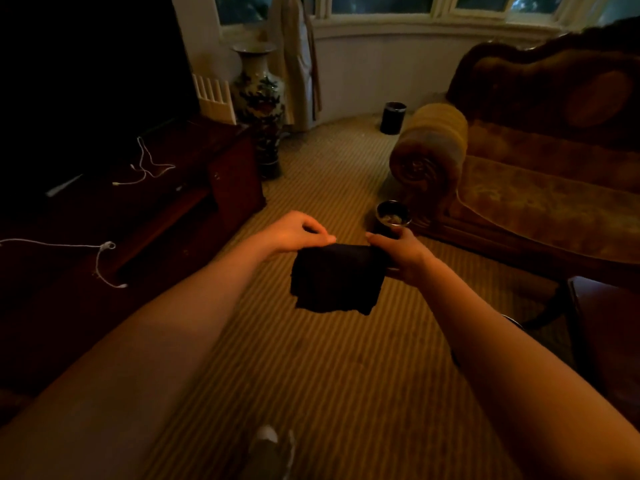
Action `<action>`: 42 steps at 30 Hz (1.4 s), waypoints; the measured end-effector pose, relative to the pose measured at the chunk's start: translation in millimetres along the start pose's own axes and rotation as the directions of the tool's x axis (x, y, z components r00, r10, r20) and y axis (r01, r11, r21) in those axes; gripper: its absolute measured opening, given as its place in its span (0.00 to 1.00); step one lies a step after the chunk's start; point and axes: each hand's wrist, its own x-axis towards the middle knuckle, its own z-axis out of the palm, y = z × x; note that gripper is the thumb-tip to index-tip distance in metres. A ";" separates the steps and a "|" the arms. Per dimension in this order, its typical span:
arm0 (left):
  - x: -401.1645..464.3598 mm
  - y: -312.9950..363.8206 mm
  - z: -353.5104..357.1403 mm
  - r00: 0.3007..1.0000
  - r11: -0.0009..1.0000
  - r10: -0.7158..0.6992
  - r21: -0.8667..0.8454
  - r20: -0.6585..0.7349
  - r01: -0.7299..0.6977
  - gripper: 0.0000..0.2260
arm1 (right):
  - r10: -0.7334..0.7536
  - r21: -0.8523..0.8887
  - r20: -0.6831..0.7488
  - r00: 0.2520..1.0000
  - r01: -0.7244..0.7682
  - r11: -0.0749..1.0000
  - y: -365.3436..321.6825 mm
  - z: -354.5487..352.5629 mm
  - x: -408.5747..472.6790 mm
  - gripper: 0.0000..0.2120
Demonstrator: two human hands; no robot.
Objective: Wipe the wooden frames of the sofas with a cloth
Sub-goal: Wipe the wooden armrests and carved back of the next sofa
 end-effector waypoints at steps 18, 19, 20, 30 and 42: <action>293.5 -29.1 -105.8 0.929 0.996 0.033 -0.092 0.368 0.001 0.01 | -0.155 -0.598 -0.213 0.965 -0.003 0.801 -101.7 56.8 256.9 0.17; 306.3 -24.9 -102.8 0.930 0.985 0.025 -0.167 0.366 0.039 0.01 | -0.157 -0.568 -0.286 0.945 -0.035 0.822 -103.5 57.0 268.7 0.21; 320.8 -22.3 -99.3 0.934 0.971 0.012 -0.229 0.356 0.075 0.01 | -0.130 -0.531 -0.352 0.927 -0.083 0.843 -103.4 56.4 282.7 0.25; 485.2 26.0 -70.7 0.937 0.977 -0.008 -0.198 0.349 0.082 0.04 | 0.121 0.437 0.017 0.993 -0.116 0.892 -135.6 29.9 441.4 0.27; 655.8 65.9 -113.3 0.926 0.833 -0.133 -0.466 0.353 0.298 0.29 | -0.039 0.739 0.425 0.904 -0.322 0.592 -245.5 -17.9 597.7 0.34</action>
